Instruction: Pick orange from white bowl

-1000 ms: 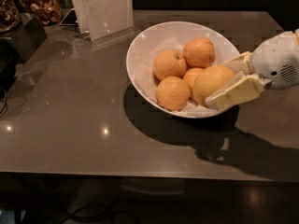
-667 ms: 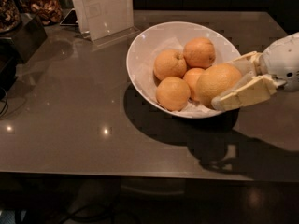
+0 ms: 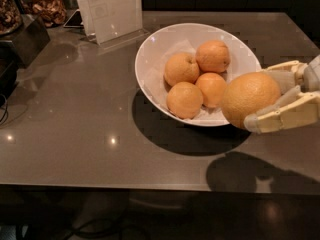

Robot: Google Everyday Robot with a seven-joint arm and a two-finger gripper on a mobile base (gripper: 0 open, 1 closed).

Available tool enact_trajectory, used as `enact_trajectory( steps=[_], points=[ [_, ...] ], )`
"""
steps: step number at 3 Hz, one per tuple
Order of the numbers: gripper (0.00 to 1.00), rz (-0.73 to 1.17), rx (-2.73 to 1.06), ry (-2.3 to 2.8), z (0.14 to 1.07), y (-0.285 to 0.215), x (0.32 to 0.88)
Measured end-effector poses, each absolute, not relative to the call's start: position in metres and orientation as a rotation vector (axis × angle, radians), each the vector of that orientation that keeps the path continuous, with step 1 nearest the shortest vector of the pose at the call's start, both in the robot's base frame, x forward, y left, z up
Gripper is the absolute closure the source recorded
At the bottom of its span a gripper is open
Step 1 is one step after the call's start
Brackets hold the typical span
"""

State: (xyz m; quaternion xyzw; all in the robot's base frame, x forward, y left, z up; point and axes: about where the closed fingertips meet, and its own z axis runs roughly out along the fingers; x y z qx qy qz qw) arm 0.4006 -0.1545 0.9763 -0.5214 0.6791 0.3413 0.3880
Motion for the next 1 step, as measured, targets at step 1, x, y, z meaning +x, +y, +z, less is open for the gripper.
enact_trajectory(
  steps=[1],
  points=[
    [1.0, 0.83, -1.323, 1.724, 0.9813, -0.1564, 0.3888]
  ],
)
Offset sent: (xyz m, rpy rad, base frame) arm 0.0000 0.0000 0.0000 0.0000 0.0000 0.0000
